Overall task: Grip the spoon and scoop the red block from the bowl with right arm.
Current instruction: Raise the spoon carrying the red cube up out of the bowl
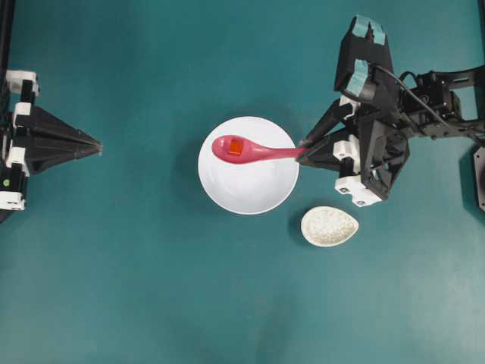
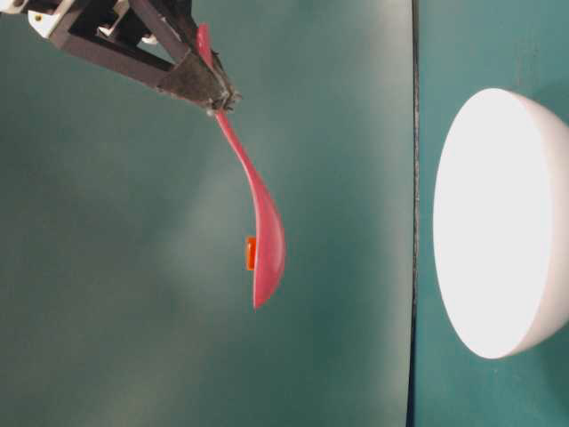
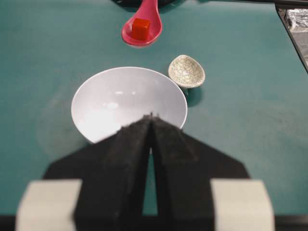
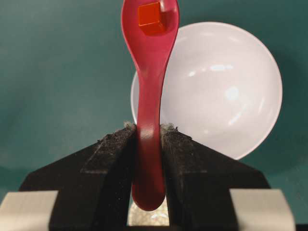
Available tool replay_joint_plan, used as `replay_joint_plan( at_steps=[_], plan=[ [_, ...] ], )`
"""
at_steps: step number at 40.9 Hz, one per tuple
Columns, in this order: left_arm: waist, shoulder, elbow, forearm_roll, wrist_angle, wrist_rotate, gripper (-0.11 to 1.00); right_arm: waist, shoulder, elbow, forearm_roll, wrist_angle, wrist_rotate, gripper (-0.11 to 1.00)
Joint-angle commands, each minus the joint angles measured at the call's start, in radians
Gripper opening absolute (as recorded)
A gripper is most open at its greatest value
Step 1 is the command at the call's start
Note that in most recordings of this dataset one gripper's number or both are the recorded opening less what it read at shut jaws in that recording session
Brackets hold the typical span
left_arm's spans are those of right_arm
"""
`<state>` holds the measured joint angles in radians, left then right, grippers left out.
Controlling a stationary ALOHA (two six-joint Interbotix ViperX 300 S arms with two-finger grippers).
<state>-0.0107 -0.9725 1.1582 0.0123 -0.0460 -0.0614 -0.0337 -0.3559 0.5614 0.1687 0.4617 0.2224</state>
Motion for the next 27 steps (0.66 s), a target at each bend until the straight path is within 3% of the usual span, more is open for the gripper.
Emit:
replay_joint_plan(
  at_steps=[1, 19, 27],
  plan=[
    [-0.002, 0.003, -0.029, 0.003, -0.003, 0.003, 0.0, -0.002, -0.015, -0.028, -0.002, -0.008, 0.0, 0.24],
    [-0.002, 0.003, -0.028, 0.003, 0.02, 0.017, 0.0, -0.002, -0.014, -0.026, 0.002, -0.003, 0.003, 0.24],
    [-0.002, 0.003, -0.029, 0.003, 0.051, 0.017, 0.0, 0.0, -0.014, -0.026, 0.002, -0.002, 0.038, 0.24]
  ],
)
